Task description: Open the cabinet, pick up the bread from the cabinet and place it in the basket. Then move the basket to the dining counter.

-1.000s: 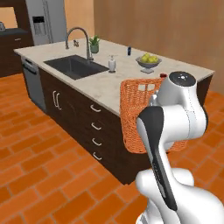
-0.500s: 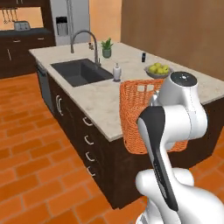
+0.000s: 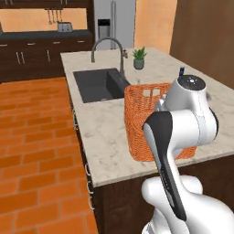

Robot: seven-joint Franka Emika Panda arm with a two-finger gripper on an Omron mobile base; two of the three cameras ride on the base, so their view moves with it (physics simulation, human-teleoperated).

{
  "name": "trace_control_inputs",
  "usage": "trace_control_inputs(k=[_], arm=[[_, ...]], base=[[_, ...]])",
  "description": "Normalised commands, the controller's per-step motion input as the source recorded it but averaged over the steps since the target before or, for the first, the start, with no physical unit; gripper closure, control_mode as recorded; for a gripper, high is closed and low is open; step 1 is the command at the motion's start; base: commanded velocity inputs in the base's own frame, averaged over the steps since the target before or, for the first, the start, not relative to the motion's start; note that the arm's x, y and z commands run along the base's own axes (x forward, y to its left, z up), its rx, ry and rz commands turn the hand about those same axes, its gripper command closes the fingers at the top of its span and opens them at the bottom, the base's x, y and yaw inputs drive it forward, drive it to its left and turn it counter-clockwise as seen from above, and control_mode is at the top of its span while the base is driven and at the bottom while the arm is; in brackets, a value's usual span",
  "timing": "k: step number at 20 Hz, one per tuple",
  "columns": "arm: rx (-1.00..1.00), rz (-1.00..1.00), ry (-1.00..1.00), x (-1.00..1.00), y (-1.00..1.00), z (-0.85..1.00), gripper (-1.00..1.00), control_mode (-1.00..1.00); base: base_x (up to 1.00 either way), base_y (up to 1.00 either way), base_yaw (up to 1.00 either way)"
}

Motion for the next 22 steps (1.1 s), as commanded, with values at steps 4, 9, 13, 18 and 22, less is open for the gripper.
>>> trace_control_inputs(k=[4, 9, 13, 18, 22], arm=[[0.00, 0.13, 0.08, 0.40, -0.21, -0.18, 1.00, -1.00], [0.03, 0.34, 0.23, 1.00, -0.48, -0.76, 1.00, -1.00], [0.06, 0.28, 0.09, 1.00, -0.51, -0.60, 1.00, -1.00], [0.02, 0.14, -0.02, 1.00, -0.33, -0.40, 1.00, -1.00], [0.00, 0.11, 0.00, 1.00, -0.26, -0.33, 1.00, -1.00]], base=[[0.46, -0.34, 0.14], [0.00, 0.00, 0.00], [0.00, 0.00, 0.00], [0.00, 0.00, 0.00], [0.00, 0.00, 0.00]])
